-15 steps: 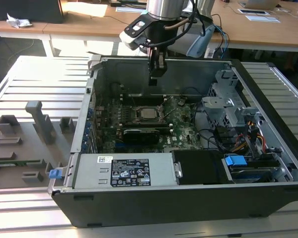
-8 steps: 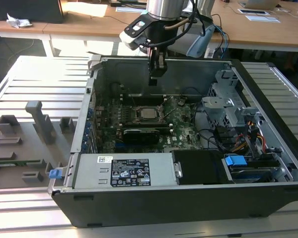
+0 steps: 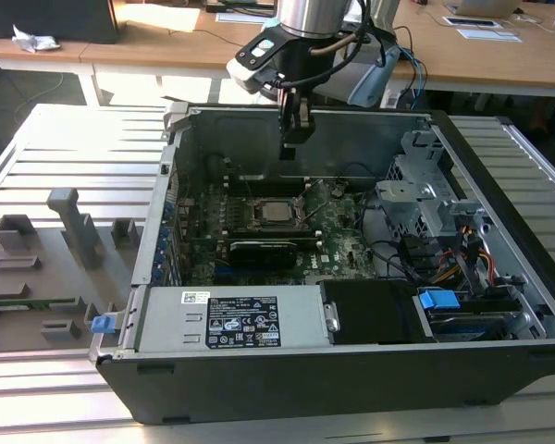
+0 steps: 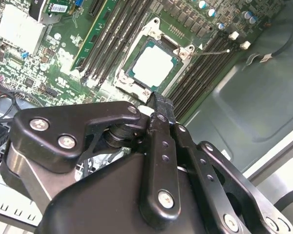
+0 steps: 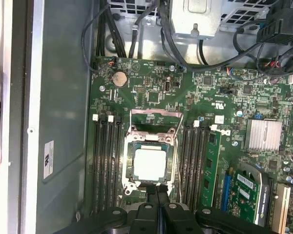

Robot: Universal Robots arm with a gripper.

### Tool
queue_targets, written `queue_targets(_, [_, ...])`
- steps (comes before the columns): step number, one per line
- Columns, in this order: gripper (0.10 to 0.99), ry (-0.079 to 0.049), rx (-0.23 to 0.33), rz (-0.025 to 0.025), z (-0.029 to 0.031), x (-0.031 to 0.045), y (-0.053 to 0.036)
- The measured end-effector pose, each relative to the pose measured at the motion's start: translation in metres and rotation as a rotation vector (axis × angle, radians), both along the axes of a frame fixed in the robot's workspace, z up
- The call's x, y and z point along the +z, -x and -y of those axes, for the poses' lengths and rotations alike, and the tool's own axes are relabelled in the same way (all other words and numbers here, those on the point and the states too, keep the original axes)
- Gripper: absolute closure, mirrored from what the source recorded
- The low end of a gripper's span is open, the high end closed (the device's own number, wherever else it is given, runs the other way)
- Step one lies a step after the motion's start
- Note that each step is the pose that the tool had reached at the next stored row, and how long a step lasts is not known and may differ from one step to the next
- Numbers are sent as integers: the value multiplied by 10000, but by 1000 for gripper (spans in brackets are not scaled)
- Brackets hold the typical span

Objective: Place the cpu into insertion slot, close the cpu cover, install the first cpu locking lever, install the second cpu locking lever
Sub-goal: 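Close the cpu cover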

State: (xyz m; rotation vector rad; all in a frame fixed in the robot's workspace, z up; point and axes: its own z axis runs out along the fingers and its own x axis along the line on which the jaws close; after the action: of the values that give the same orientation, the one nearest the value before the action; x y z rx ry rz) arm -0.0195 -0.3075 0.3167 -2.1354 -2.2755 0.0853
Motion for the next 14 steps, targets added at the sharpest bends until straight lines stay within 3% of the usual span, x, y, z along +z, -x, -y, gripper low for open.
queue_targets(9, [980,70,1,1,0,-1,-354])
queue_targets(13, [980,87,0,1,0,-1,-558])
queue_targets(14, [980,105,0,0,0,0,-649])
